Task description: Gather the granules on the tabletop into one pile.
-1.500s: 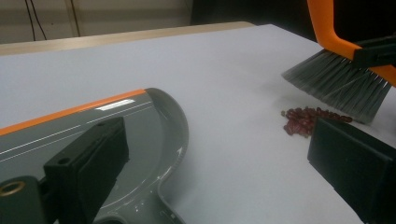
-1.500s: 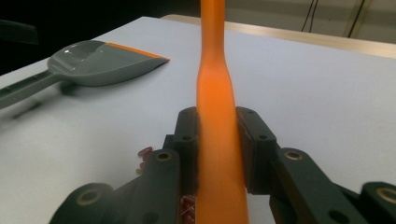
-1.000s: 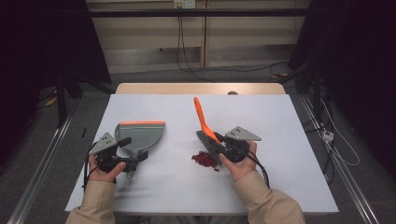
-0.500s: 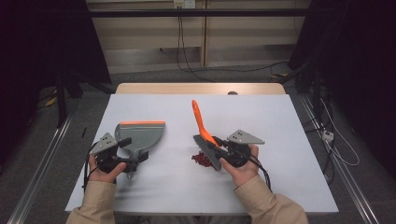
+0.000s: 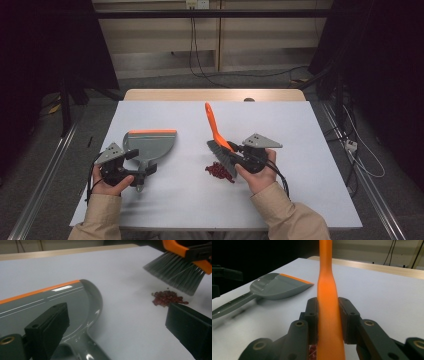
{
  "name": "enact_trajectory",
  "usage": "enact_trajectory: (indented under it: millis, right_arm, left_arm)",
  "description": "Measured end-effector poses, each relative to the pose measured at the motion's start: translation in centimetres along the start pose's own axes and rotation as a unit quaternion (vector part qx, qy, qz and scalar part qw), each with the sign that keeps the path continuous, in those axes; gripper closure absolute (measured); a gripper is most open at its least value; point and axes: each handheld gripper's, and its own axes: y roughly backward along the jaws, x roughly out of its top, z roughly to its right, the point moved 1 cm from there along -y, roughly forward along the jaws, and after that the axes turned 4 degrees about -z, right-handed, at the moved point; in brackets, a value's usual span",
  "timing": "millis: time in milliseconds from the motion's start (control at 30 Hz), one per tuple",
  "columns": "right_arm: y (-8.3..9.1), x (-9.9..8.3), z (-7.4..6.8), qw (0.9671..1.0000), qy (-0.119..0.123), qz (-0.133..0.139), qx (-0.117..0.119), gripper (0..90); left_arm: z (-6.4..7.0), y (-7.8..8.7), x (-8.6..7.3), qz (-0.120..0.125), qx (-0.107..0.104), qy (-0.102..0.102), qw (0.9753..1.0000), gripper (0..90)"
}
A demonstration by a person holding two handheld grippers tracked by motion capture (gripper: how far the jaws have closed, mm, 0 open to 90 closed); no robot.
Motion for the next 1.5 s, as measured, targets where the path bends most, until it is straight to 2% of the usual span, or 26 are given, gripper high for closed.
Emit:
enact_trajectory:
  millis: [133,200,300,400,533,700,833,900,933,1067,1133,1200,1300,1367,1433,1500]
  right_arm:
    - [0.3,-0.1,0.9,0.9999,-0.011,-0.002,-0.010,71.7]
    - [0.4,-0.1,1.1,0.9999,-0.007,-0.002,-0.015,71.7]
    - [0.5,-0.1,1.4,0.9998,-0.005,-0.002,-0.021,71.7]
    - [0.6,-0.1,1.6,0.9997,-0.005,-0.002,-0.024,71.7]
    - [0.6,-0.1,1.9,0.9997,-0.010,-0.004,-0.022,71.8]
    - [0.6,-0.2,2.3,0.9996,-0.016,-0.004,-0.023,71.8]
    - [0.7,-0.2,2.6,0.9995,-0.019,-0.005,-0.026,71.8]
    - [0.9,-0.3,2.7,0.9994,-0.018,-0.005,-0.028,71.7]
    - [1.0,-0.3,2.8,0.9994,-0.017,-0.006,-0.029,71.7]
    - [1.2,-0.2,3.1,0.9992,-0.016,-0.008,-0.035,71.8]
    - [1.3,-0.1,3.2,0.9992,-0.016,-0.008,-0.036,71.7]
    - [1.3,0.0,3.3,0.9990,-0.018,-0.010,-0.039,71.7]
    - [1.4,0.1,3.4,0.9990,-0.018,-0.008,-0.040,71.7]
    - [1.5,0.1,3.4,0.9990,-0.018,-0.007,-0.040,71.8]
    - [1.5,0.1,3.5,0.9990,-0.017,-0.009,-0.041,71.7]
    - [1.5,0.0,3.6,0.9990,-0.019,-0.008,-0.041,71.8]
  left_arm:
    - [0.0,0.0,-0.4,-0.042,0.026,0.004,0.9988,7.7]
    - [-0.1,-0.1,-0.7,-0.053,0.033,0.016,0.9979,9.5]
    - [-0.3,-0.1,-1.0,-0.074,0.055,0.025,0.9954,14.0]
    - [-0.8,-0.2,-1.4,-0.089,0.065,0.039,0.9932,15.1]
    - [-1.5,-0.3,-2.0,-0.116,0.084,0.053,0.9883,15.8]
    - [-1.8,-0.3,-2.2,-0.132,0.088,0.062,0.9854,15.7]
    - [-2.3,-0.1,-2.3,-0.133,0.095,0.071,0.9840,17.1]
    - [-2.5,0.0,-2.1,-0.135,0.097,0.065,0.9839,24.3]
    - [-2.6,-0.1,-1.9,-0.134,0.097,0.069,0.9837,28.6]
    - [-3.0,-0.8,-1.3,-0.159,0.086,0.068,0.9812,43.3]
    - [-2.9,-1.3,-1.0,-0.163,0.085,0.063,0.9809,49.7]
    - [-3.0,-1.9,-0.8,-0.168,0.087,0.065,0.9797,52.5]
    - [-3.1,-2.7,-0.8,-0.190,0.085,0.064,0.9760,56.0]
    - [-3.0,-2.8,-0.8,-0.199,0.103,0.055,0.9731,61.1]
    - [-3.2,-2.7,-0.8,-0.204,0.101,0.057,0.9720,62.6]
    - [-3.3,-2.5,-0.7,-0.199,0.099,0.056,0.9735,62.9]
